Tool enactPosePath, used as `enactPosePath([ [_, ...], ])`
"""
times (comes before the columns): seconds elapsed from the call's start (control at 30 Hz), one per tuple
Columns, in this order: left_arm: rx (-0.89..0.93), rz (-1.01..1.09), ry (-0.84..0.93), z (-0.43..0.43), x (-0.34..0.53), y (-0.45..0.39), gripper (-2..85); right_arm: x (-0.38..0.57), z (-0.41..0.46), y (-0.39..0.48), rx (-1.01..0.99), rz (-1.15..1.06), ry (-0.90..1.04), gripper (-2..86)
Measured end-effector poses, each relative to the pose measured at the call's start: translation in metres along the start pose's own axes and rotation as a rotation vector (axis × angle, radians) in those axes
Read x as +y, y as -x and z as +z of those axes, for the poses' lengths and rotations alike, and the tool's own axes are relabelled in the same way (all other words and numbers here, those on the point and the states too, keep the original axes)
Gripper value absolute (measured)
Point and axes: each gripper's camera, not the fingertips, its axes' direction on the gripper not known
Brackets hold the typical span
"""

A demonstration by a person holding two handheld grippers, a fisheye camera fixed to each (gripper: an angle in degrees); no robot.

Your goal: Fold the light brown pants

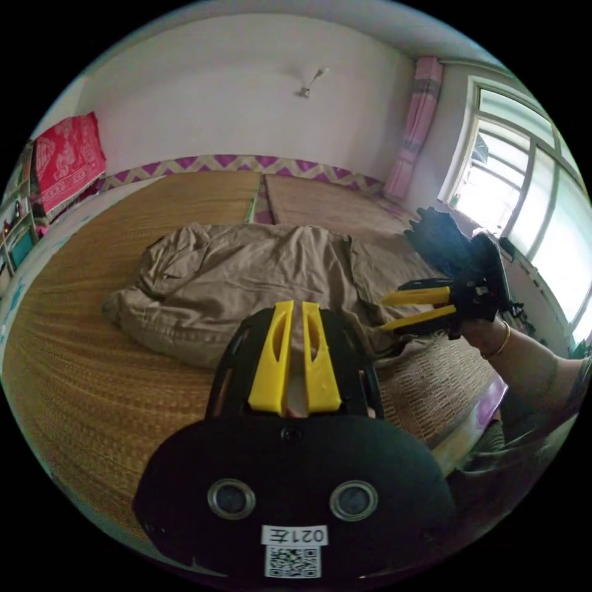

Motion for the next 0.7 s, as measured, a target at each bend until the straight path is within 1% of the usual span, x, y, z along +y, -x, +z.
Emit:
enactPosePath([
  [0.1, -0.060, -0.020, 0.145, 0.028, -0.011, 0.002, -0.6, 0.001, 0.010, -0.009, 0.025, 0.075, 0.005, 6.5],
  [0.13, -0.089, -0.037, 0.223, 0.042, -0.011, 0.006, -0.7, 0.005, 0.008, -0.021, -0.036, 0.140, -0.017, 4.7],
  [0.17, -0.082, -0.046, 0.228, 0.048, -0.009, 0.010, -0.8, 0.013, 0.002, -0.036, -0.108, 0.217, -0.069, 3.0],
  [0.27, -0.066, -0.058, 0.210, 0.054, -0.002, 0.015, -0.8, 0.033, -0.011, -0.059, -0.142, 0.303, -0.133, 2.8],
  [0.4, -0.072, -0.055, 0.213, 0.058, -0.004, 0.016, -0.9, 0.044, -0.017, -0.058, -0.097, 0.238, -0.106, 5.7],
  [0.53, -0.065, -0.064, 0.230, 0.063, -0.007, 0.019, -0.9, 0.048, -0.015, -0.036, -0.057, 0.107, -0.057, 7.5],
  [0.6, -0.060, -0.067, 0.228, 0.064, -0.008, 0.021, -0.9, 0.049, -0.008, -0.025, 0.004, 0.071, -0.015, 6.4],
  [0.67, -0.055, -0.070, 0.224, 0.065, -0.009, 0.022, -0.9, 0.057, -0.007, -0.024, 0.109, 0.076, -0.018, 1.3],
  [0.7, -0.054, -0.071, 0.223, 0.065, -0.009, 0.022, -0.9, 0.060, -0.009, -0.028, 0.115, 0.089, -0.028, 0.8],
])
